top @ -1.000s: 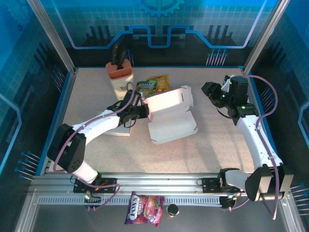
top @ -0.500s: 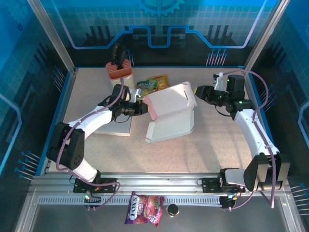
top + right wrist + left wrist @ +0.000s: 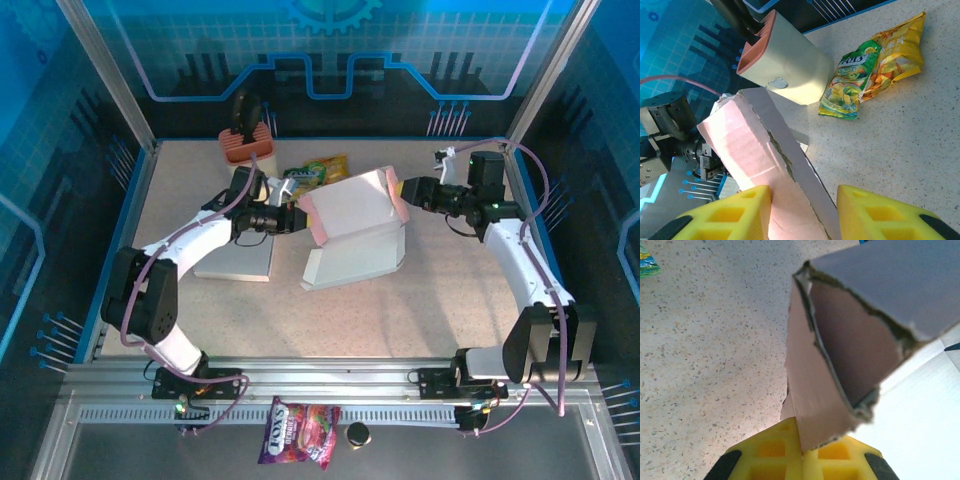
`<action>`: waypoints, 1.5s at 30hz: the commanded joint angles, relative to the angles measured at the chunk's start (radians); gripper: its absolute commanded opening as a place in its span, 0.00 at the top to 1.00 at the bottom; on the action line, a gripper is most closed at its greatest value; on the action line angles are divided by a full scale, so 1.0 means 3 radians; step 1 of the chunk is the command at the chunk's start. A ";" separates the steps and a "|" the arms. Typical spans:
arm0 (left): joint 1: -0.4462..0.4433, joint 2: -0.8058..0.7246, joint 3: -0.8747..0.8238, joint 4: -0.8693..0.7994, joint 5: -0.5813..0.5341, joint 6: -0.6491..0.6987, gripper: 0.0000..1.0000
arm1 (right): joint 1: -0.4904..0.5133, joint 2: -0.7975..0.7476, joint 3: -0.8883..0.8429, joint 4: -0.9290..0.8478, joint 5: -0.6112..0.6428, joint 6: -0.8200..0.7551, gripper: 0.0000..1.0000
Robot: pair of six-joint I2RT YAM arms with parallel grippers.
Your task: Fold the paper box
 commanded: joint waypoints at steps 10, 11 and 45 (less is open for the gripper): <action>0.0039 -0.0028 0.0118 -0.0211 0.0176 0.0194 1.00 | 0.0099 0.0203 0.0415 -0.0336 0.0092 -0.0445 0.61; 0.0039 -0.0033 0.0114 -0.0215 0.0173 0.0194 1.00 | 0.0119 0.0205 0.0427 -0.0356 0.0125 -0.0470 0.61; -0.0007 -0.0153 0.0104 -0.0365 0.0022 0.0240 1.00 | 0.1309 0.0549 0.1003 -0.1409 0.3240 -0.1085 0.85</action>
